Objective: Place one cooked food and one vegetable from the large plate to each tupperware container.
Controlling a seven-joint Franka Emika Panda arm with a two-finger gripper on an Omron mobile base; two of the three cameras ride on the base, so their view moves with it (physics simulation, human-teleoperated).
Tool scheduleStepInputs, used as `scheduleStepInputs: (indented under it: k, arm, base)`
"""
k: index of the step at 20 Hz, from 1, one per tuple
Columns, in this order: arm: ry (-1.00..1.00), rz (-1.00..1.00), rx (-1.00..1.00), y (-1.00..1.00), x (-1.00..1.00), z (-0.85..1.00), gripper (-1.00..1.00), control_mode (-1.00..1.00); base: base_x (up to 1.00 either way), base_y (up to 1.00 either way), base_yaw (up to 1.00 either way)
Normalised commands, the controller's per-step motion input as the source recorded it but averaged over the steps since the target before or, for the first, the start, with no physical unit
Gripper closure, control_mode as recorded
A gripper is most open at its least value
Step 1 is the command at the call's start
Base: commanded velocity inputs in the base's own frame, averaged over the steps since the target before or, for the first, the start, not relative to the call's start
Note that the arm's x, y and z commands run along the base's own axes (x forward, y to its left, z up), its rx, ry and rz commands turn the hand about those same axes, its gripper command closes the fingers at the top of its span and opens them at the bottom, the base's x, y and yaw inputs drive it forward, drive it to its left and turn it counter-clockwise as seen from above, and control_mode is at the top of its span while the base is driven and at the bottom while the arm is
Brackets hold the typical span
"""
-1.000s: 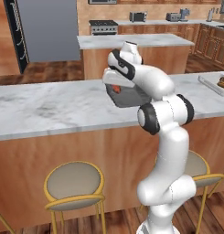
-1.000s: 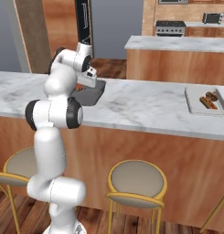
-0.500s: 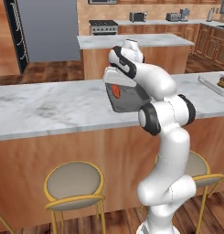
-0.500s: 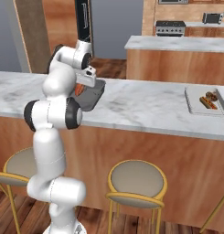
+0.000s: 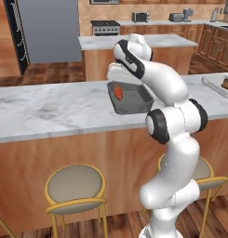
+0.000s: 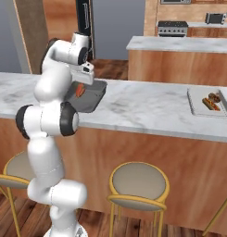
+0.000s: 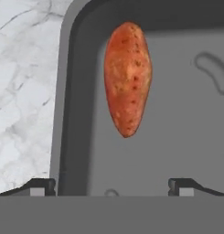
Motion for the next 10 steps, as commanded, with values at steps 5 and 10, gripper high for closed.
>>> scheduleStepInputs:
  k: [5, 10]
  arm:
    - [-0.39, 0.0, 0.0, -0.16, -1.0, 0.01, -1.0, -1.0]
    - [-0.54, -0.03, 0.0, -0.02, -0.95, 0.25, -1.0, -1.0]
  base:
    - [0.0, 0.0, 0.0]
    - [0.0, 0.0, 0.0]
